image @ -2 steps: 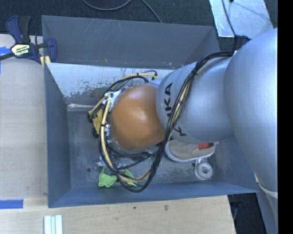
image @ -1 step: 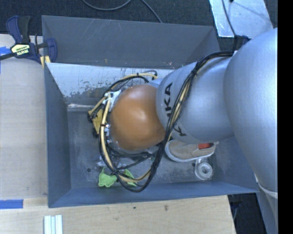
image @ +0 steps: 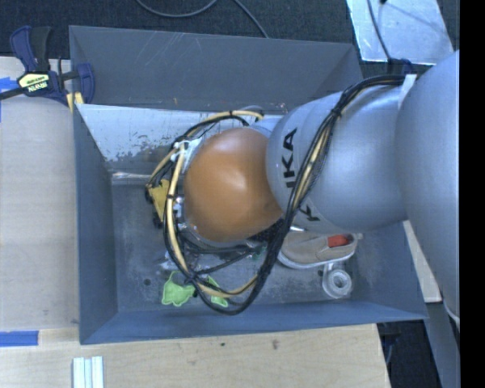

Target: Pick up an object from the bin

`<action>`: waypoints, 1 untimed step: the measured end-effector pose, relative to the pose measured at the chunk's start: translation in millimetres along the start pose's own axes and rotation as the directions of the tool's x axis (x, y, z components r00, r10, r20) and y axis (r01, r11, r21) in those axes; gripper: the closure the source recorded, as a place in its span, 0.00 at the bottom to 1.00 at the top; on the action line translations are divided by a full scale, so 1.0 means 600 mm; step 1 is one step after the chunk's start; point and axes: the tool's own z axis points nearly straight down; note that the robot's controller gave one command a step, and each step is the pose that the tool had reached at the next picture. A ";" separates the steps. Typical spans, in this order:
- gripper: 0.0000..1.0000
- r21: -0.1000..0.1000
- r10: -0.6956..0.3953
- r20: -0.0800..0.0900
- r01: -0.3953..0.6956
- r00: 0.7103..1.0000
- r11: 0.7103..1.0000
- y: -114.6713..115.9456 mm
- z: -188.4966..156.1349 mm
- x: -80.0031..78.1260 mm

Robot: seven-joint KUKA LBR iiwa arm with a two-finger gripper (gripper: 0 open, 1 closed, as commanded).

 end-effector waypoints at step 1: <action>1.00 0.002 -0.016 0.002 0.016 1.000 1.000 -0.007 -0.038 -0.009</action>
Offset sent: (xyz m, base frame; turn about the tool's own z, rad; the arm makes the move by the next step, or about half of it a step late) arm -0.0032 0.0076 0.0796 0.0080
